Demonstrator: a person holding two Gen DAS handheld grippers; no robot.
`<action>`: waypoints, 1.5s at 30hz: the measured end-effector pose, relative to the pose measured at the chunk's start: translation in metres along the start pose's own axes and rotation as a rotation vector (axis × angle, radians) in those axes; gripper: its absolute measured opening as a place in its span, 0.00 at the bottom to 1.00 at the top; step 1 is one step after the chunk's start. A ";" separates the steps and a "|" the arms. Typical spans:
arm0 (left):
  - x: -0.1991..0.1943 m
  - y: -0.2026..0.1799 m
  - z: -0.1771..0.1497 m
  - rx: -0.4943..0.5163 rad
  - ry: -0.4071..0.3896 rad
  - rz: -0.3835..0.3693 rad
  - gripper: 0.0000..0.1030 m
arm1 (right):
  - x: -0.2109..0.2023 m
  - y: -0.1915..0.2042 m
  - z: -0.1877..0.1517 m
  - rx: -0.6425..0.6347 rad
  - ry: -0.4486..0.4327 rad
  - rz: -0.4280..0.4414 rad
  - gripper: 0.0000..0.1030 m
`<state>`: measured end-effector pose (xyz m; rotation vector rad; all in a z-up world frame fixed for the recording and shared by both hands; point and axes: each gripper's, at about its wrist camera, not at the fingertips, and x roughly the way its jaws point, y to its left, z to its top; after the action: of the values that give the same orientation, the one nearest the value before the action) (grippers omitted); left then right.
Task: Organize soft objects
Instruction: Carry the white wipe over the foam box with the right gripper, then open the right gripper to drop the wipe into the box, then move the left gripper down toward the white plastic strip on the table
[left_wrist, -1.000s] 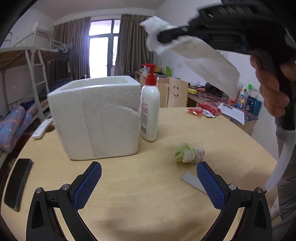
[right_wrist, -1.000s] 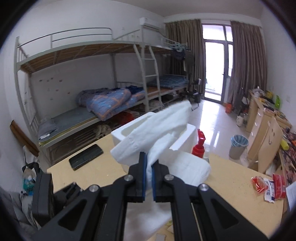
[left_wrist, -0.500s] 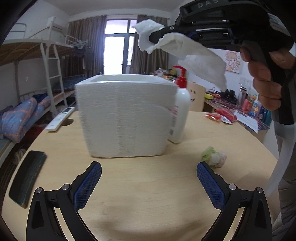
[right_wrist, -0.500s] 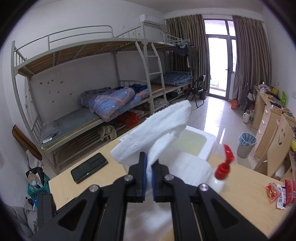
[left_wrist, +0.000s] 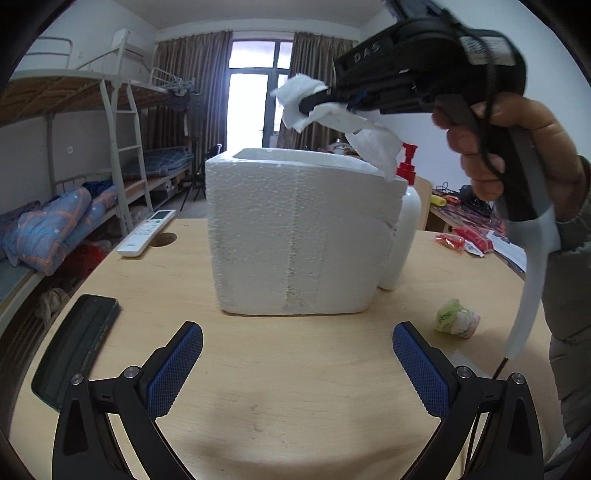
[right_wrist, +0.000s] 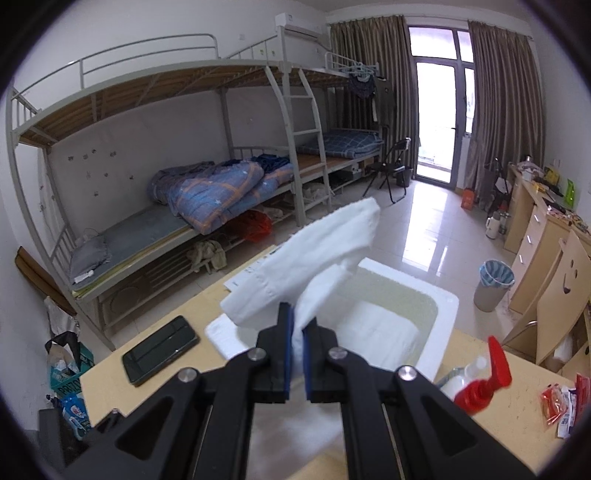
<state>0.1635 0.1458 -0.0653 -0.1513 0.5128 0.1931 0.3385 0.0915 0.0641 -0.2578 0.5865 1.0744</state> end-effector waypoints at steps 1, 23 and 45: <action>0.001 0.001 0.000 0.000 0.001 0.002 1.00 | 0.004 -0.003 0.000 0.007 0.008 -0.004 0.07; 0.000 0.002 -0.003 0.006 0.005 0.009 1.00 | 0.016 -0.005 0.008 0.024 0.077 -0.072 0.56; -0.045 -0.040 -0.002 0.053 -0.045 -0.026 1.00 | -0.097 0.019 -0.050 0.023 -0.062 -0.106 0.58</action>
<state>0.1332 0.1000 -0.0409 -0.1014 0.4704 0.1566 0.2724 0.0036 0.0799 -0.2320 0.5235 0.9694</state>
